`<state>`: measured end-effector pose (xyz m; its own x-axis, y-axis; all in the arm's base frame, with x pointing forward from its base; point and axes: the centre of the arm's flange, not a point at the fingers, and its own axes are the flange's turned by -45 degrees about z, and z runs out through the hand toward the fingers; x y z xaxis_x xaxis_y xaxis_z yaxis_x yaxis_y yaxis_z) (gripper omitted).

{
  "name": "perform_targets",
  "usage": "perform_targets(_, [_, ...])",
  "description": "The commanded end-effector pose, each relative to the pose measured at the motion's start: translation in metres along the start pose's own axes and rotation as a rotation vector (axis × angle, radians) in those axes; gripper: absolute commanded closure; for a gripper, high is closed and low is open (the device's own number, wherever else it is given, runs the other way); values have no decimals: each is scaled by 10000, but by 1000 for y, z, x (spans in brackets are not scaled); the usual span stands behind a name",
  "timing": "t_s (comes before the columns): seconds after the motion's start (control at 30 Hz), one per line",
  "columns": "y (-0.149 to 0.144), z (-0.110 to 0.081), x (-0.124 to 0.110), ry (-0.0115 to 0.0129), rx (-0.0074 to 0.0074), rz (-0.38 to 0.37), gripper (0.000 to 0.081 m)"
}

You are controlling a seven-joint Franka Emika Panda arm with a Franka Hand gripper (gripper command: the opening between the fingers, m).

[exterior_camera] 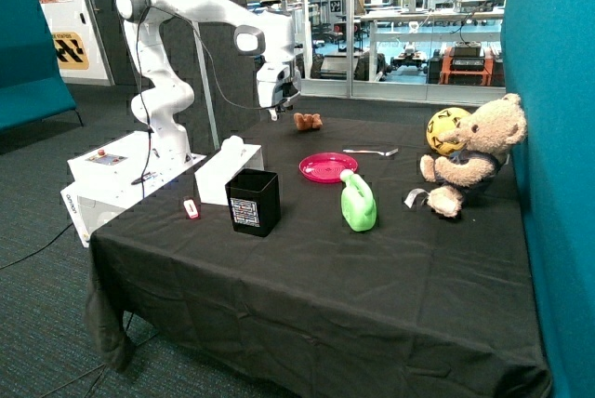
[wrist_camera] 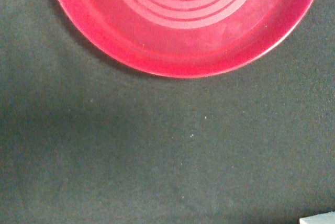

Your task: Dry the plate

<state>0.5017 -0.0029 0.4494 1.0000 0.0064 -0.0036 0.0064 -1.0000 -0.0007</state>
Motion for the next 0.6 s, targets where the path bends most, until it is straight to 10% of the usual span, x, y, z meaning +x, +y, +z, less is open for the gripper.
perform_targets(0.0, [-3, -1, -2, 35, -10, -1998, 0])
perform_targets(0.07, [-1, 3, -14, 35, -10, -1995, 0])
perform_targets(0.13, [-1, 4, -19, 35, -10, -2025, 400])
perform_targets(0.2, [-2, 5, -26, 35, -11, -2068, 556])
perform_targets(0.57, [10, 10, -53, 35, -10, -1956, 566])
